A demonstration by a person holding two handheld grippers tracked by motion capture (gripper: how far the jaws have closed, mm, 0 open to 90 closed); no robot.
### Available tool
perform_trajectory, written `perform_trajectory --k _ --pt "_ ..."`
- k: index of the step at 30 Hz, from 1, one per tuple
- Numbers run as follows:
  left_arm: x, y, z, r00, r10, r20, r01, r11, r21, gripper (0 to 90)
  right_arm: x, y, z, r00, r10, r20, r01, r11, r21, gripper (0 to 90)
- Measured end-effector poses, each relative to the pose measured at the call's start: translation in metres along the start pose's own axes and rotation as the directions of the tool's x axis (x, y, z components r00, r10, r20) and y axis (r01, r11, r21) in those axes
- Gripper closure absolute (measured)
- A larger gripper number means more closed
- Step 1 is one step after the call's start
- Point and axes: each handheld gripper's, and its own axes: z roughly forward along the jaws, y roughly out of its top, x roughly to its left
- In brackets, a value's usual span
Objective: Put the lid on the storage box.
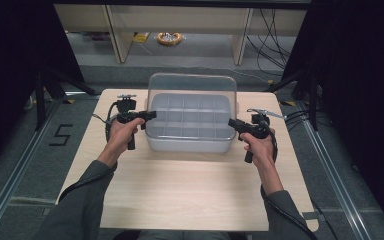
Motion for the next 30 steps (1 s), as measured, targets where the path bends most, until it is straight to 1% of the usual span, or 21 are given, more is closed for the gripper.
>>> perform_trajectory --k 1,2,4,5,6,8,10,11,12,13,14,15,17,18,19,21,22,23,25,26,30 --pt "0.000 0.000 0.000 1.0000 0.000 0.000 0.000 1.0000 0.000 56.4 0.000 0.000 0.000 1.0000 0.000 0.000 0.000 1.000 0.000 64.4" --pt "0.002 0.000 0.001 1.0000 0.004 -0.004 -0.004 0.9999 0.014 56.4 0.002 -0.002 0.002 0.9988 0.048 0.000 -0.048 0.999 0.010 64.1" --pt "0.002 0.000 0.001 1.0000 0.002 -0.005 -0.002 0.9999 0.014 56.4 0.001 -0.003 0.005 0.9983 0.057 -0.009 -0.057 0.998 0.016 63.6" --pt "0.003 0.001 0.003 1.0000 -0.004 -0.005 0.004 0.9999 0.010 56.4 0.002 -0.003 0.005 0.9967 0.081 -0.003 -0.081 0.996 0.029 63.5" --pt "0.003 0.001 0.003 1.0000 -0.004 -0.005 0.004 0.9999 0.010 56.4 0.000 -0.003 0.006 0.9980 0.063 -0.005 -0.063 0.998 0.020 63.5" --pt "0.004 0.002 0.006 1.0000 -0.003 -0.009 0.003 0.9998 0.018 56.5 0.000 -0.003 0.008 0.9964 0.084 -0.005 -0.084 0.996 0.027 63.3" --pt "0.005 0.002 0.006 0.9999 -0.005 -0.009 0.005 0.9998 0.019 56.4 -0.004 -0.003 0.011 0.9995 0.032 0.006 -0.032 0.999 0.021 62.6" --pt "0.005 0.001 0.007 0.9999 -0.006 -0.012 0.006 0.9996 0.028 56.4 -0.004 -0.003 0.012 0.9995 0.029 0.008 -0.029 0.999 0.021 62.4" --pt "0.005 0.000 0.008 0.9999 -0.011 -0.013 0.011 0.9996 0.025 56.4 -0.004 -0.004 0.012 0.9988 0.048 0.011 -0.049 0.998 0.027 62.5" --pt "0.006 0.000 0.009 0.9998 -0.009 -0.017 0.010 0.9995 0.030 56.3 -0.001 -0.005 0.013 0.9958 0.091 0.013 -0.091 0.995 0.037 62.4" --pt "0.007 -0.001 0.009 0.9998 -0.011 -0.018 0.011 0.9995 0.031 56.2 -0.006 -0.006 0.015 0.9990 0.043 0.012 -0.043 0.999 0.020 62.2" --pt "0.008 -0.001 0.010 0.9997 -0.018 -0.016 0.018 0.9994 0.029 56.0 -0.006 -0.007 0.016 0.9986 0.053 0.001 -0.053 0.998 0.024 61.8" --pt "0.010 -0.003 0.010 0.9996 -0.021 -0.019 0.022 0.9991 0.036 55.8 -0.007 -0.009 0.018 0.9991 0.040 0.013 -0.040 0.999 0.031 61.4" --pt "0.011 -0.004 0.011 0.9994 -0.030 -0.016 0.030 0.9989 0.036 55.5 -0.007 -0.010 0.019 0.9988 0.047 0.009 -0.048 0.998 0.030 61.3" --pt "0.012 -0.005 0.012 0.9992 -0.038 -0.012 0.039 0.9983 0.043 55.4 -0.003 -0.011 0.019 0.9952 0.098 0.007 -0.098 0.995 0.033 61.3" --pt "0.013 -0.006 0.012 0.9993 -0.037 -0.012 0.037 0.9981 0.049 54.7 -0.001 -0.011 0.019 0.9933 0.115 0.012 -0.115 0.992 0.043 60.8" --pt "0.013 -0.007 0.013 0.9991 -0.040 -0.010 0.040 0.9981 0.046 54.7 -0.001 -0.011 0.019 0.9933 0.115 0.012 -0.115 0.992 0.043 60.8" --pt "0.014 -0.008 0.014 0.9992 -0.039 -0.009 0.039 0.9980 0.049 54.1 -0.002 -0.010 0.019 0.9954 0.096 0.010 -0.096 0.995 0.036 60.8" --pt "0.014 -0.010 0.016 0.9984 -0.057 -0.004 0.057 0.9975 0.041 53.9 -0.002 -0.011 0.019 0.9951 0.099 0.009 -0.099 0.995 0.033 60.7" --pt "0.015 -0.010 0.016 0.9986 -0.052 -0.004 0.052 0.9972 0.054 53.8 -0.006 -0.010 0.019 0.9983 0.057 0.011 -0.058 0.998 0.021 60.6" --pt "0.016 -0.012 0.019 0.9984 -0.056 -0.003 0.056 0.9969 0.056 52.8 -0.006 -0.010 0.020 0.9980 0.062 0.011 -0.062 0.998 0.016 60.5"
